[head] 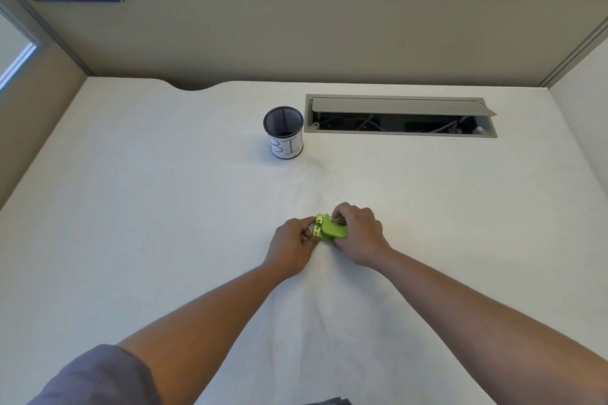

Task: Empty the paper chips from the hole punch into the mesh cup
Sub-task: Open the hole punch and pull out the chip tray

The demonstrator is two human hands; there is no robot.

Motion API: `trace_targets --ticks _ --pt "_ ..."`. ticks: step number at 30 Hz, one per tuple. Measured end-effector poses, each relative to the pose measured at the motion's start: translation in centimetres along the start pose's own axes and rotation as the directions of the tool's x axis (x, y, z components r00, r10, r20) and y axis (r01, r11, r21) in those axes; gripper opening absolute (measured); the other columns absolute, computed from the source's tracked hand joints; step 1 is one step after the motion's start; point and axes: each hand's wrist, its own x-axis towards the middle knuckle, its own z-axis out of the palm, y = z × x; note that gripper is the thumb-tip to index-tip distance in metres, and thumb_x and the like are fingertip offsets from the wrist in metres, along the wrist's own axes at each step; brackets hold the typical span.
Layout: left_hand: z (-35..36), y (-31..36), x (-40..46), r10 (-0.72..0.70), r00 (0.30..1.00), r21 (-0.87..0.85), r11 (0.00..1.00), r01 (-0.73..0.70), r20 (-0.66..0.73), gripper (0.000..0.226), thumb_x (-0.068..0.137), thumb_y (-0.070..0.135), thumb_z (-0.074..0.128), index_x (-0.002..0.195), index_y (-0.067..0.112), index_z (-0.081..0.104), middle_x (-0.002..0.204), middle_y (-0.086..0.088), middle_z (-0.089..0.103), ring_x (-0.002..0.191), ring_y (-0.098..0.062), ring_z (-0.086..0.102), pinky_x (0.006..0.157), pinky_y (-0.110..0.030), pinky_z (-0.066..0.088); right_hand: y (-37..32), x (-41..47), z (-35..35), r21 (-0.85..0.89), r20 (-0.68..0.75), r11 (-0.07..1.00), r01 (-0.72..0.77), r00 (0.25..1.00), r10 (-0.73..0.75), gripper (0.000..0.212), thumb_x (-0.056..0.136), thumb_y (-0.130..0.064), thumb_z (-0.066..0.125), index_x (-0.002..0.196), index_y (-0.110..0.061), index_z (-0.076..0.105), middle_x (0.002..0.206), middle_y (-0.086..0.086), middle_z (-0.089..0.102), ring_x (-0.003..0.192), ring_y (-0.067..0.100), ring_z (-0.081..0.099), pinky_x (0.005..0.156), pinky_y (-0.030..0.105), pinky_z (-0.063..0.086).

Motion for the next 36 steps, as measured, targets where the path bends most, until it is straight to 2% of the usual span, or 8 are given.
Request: trace_targets --ticks 6,9,12,16,21,25,29,36 --pt "0.0 -0.2 -0.2 -0.012 1.000 -0.042 0.999 0.013 0.017 0.035 0.094 0.020 0.062 0.118 0.044 0.069 0.092 0.009 0.058 0.080 0.000 0.057 0.069 -0.014 0.041 -0.1 -0.1 0.0 0.105 0.041 0.991 -0.078 0.996 0.074 0.045 0.080 -0.030 0.072 0.122 -0.031 0.056 0.119 -0.005 0.062 0.117 0.028 0.046 0.094 0.045 0.041" --pt "-0.1 0.2 -0.6 -0.107 0.994 -0.268 0.957 0.111 0.028 0.026 0.101 0.025 0.055 0.118 0.033 0.072 0.104 0.012 0.066 0.088 0.003 0.061 0.078 -0.017 0.044 -0.2 -0.4 -0.2 0.157 0.045 0.984 -0.088 0.996 0.082 0.046 0.080 -0.028 0.074 0.123 -0.030 0.056 0.119 -0.005 0.062 0.118 0.027 0.046 0.098 0.047 0.042" --pt "-0.4 1.3 -0.5 -0.257 0.964 -0.578 0.777 0.251 0.074 0.029 0.105 0.020 0.046 0.106 0.024 0.075 0.082 0.015 0.074 0.074 -0.006 0.061 0.068 -0.016 0.048 -0.6 -0.7 -0.4 0.208 0.031 0.974 -0.090 0.996 0.085 0.049 0.081 -0.030 0.076 0.125 -0.030 0.055 0.117 -0.004 0.061 0.116 0.025 0.049 0.099 0.048 0.042" --pt "-1.0 2.7 0.2 -0.357 0.913 -0.809 0.467 0.357 0.197 0.027 0.102 0.021 0.049 0.108 0.014 0.074 0.099 -0.005 0.078 0.091 -0.020 0.071 0.080 -0.032 0.058 -1.8 -1.2 -0.6 0.281 -0.018 0.958 -0.056 0.998 0.064 0.045 0.079 -0.033 0.077 0.119 -0.034 0.055 0.102 -0.011 0.058 0.104 0.019 0.053 0.095 0.044 0.038" --pt "-0.6 4.5 0.1 -0.342 0.870 -0.891 0.158 0.426 0.355 0.049 0.105 0.044 0.038 0.124 0.013 0.070 0.117 -0.015 0.076 0.097 -0.027 0.074 0.088 -0.040 0.056 -3.5 -1.9 -0.7 0.351 -0.091 0.936 -0.031 0.994 0.067 0.048 0.074 -0.036 0.075 0.116 -0.040 0.051 0.091 -0.015 0.063 0.092 0.009 0.061 0.093 0.040 0.038" --pt "-0.1 5.6 -0.2 -0.274 0.857 -0.891 0.004 0.455 0.436 0.076 0.102 0.060 0.021 0.093 0.017 0.083 0.100 -0.009 0.079 0.087 -0.025 0.077 0.074 -0.034 0.059 -4.4 -2.4 -0.7 0.369 -0.141 0.929 -0.010 0.988 0.067 0.050 0.071 -0.040 0.075 0.114 -0.040 0.049 0.083 -0.016 0.060 0.082 0.011 0.063 0.085 0.046 0.052" --pt "0.1 6.0 -0.2 -0.278 0.853 -0.891 -0.024 0.453 0.441 0.072 0.101 0.062 0.026 0.094 0.010 0.075 0.091 -0.011 0.076 0.081 -0.025 0.076 0.075 -0.033 0.058 -5.1 -3.0 -0.8 0.344 -0.186 0.939 -0.001 0.980 0.069 0.053 0.065 -0.047 0.071 0.113 -0.044 0.049 0.079 -0.017 0.060 0.075 0.005 0.063 0.068 0.035 0.055" --pt "-0.2 6.3 -0.2 -0.276 0.843 -0.881 -0.030 0.473 0.462 0.060 0.098 0.058 0.036 0.088 0.011 0.072 0.082 -0.008 0.073 0.076 -0.023 0.072 0.072 -0.030 0.057 -5.9 -3.5 -0.8 0.351 -0.249 0.936 -0.017 0.962 0.111 0.051 0.064 -0.060 0.062 0.113 -0.044 0.055 0.090 -0.021 0.067 0.081 0.001 0.065 0.069 0.030 0.056"
